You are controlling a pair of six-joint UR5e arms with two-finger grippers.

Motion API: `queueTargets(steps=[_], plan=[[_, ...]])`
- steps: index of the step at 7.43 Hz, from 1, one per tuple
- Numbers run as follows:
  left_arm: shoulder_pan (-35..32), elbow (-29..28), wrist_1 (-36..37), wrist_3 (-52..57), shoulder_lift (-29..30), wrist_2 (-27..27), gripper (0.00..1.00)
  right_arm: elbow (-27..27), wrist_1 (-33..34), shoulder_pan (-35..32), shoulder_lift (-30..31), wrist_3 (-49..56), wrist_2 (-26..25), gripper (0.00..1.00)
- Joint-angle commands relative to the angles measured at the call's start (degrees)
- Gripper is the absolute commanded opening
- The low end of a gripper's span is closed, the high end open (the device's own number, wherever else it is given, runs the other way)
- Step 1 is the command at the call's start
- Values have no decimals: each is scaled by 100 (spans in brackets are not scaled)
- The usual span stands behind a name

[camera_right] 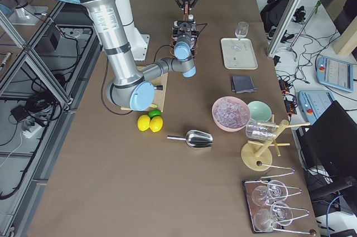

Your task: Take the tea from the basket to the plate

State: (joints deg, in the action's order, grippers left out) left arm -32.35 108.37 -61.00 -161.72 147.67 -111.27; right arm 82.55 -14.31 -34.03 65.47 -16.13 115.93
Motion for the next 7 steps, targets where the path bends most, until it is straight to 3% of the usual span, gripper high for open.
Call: queueTargets(steps=[1,3,4,6,7], plan=[[9,8,0,0,-1,0,0,-124,-1,177,10,574,-316,98],[1,8,0,9,-1,-9,0,-169,-28,177,45,866,-343,96],[-8,17,0,0,-1,-9,0,-169,-37,168,45,866,-343,87],[-17,26,0,0,-1,-18,0,-134,-28,90,45,805,-335,43],[-26,17,0,9,-1,-18,0,-134,-28,72,45,787,-335,27]])
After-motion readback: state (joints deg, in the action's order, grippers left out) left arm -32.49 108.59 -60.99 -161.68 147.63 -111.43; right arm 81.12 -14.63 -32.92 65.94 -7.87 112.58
